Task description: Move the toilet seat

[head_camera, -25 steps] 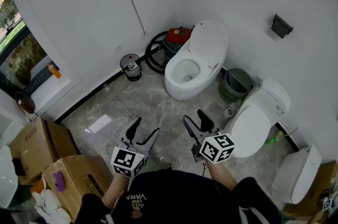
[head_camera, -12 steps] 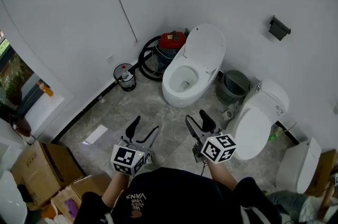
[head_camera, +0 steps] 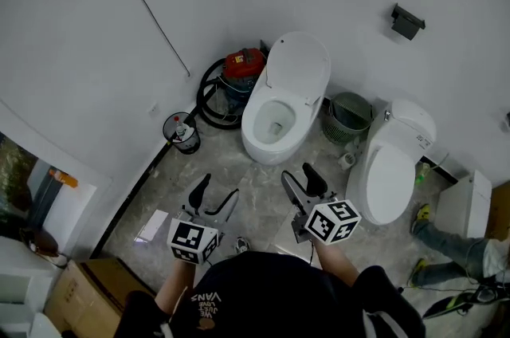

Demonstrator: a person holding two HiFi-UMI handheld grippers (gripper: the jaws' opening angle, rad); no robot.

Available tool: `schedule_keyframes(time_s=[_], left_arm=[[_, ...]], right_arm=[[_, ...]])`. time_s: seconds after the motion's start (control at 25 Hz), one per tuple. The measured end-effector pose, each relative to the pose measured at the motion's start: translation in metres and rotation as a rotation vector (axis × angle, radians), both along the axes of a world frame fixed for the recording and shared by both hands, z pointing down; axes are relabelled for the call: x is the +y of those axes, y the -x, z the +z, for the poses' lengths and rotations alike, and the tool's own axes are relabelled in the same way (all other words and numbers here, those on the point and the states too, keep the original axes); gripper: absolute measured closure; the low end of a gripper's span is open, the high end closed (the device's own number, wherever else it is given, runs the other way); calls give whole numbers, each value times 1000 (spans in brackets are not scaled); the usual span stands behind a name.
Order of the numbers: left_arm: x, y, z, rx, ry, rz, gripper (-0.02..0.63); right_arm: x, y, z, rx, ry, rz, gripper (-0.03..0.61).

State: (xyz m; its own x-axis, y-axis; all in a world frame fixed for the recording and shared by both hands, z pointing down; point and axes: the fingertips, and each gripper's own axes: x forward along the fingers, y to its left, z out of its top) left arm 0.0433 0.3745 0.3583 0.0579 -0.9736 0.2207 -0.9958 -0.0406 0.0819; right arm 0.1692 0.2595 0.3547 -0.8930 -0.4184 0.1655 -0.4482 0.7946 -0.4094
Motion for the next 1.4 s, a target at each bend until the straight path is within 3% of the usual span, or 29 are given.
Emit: schedule_keyframes(time_s=[0.24,0.48,0.88,1.08,1.4], left_arm=[[-16,13,11,16,28,92,308],[-36,17,20,41,28,128,308],[-101,37,24,39,49,110,308],[-151,56,14,15,4,83,308],[-207,71,19,31,28,48,308]], right_arm=[[-2,4,11,15,30,89,310],[-13,10,22,42,47,111,310],[-94,28,25,30,47,120,310],[-140,47,22,34,40,96,310],[-203,65,22,45,33,56,310]])
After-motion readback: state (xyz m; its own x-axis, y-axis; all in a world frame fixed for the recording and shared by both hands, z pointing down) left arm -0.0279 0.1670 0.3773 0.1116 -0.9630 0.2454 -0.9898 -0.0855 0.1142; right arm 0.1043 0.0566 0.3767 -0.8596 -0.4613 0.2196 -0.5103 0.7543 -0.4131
